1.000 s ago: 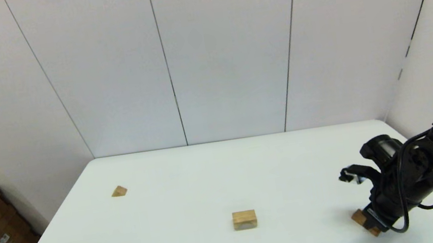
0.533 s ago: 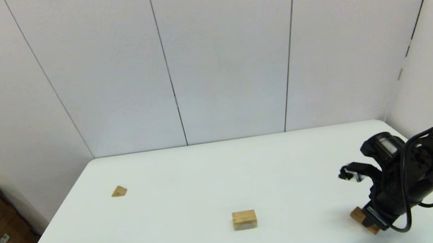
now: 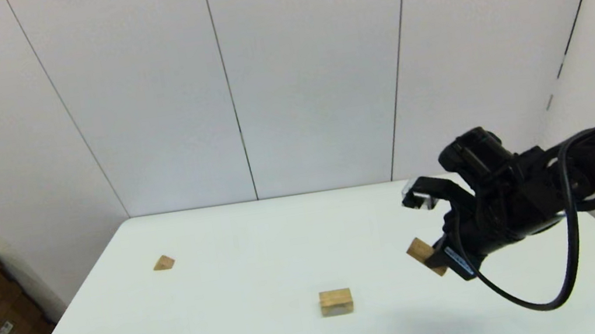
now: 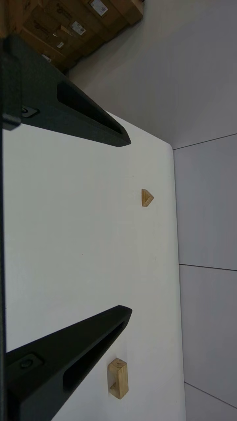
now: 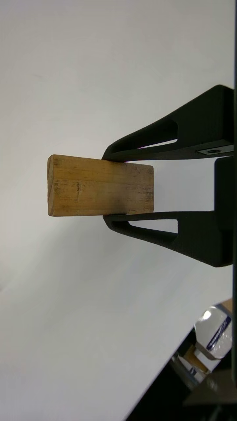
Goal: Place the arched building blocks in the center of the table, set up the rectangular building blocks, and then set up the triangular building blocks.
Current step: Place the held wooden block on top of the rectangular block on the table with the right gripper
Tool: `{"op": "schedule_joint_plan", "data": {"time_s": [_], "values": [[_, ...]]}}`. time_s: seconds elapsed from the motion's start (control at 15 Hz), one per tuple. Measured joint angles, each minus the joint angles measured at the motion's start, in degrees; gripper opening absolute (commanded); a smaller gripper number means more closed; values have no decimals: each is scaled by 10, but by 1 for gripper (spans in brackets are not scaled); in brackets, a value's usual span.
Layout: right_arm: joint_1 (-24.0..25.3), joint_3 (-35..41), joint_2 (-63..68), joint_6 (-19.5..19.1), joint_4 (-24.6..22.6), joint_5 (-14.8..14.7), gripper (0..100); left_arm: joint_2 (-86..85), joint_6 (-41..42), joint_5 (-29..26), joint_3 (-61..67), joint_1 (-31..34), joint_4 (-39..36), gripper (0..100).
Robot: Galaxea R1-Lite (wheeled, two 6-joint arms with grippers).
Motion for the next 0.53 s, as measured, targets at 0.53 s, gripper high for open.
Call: {"op": "schedule_joint_plan", "data": {"time_s": [0.53], "values": [[105, -197, 120, -96, 100, 10, 0, 0, 0, 0, 0, 0, 0, 100]]}}
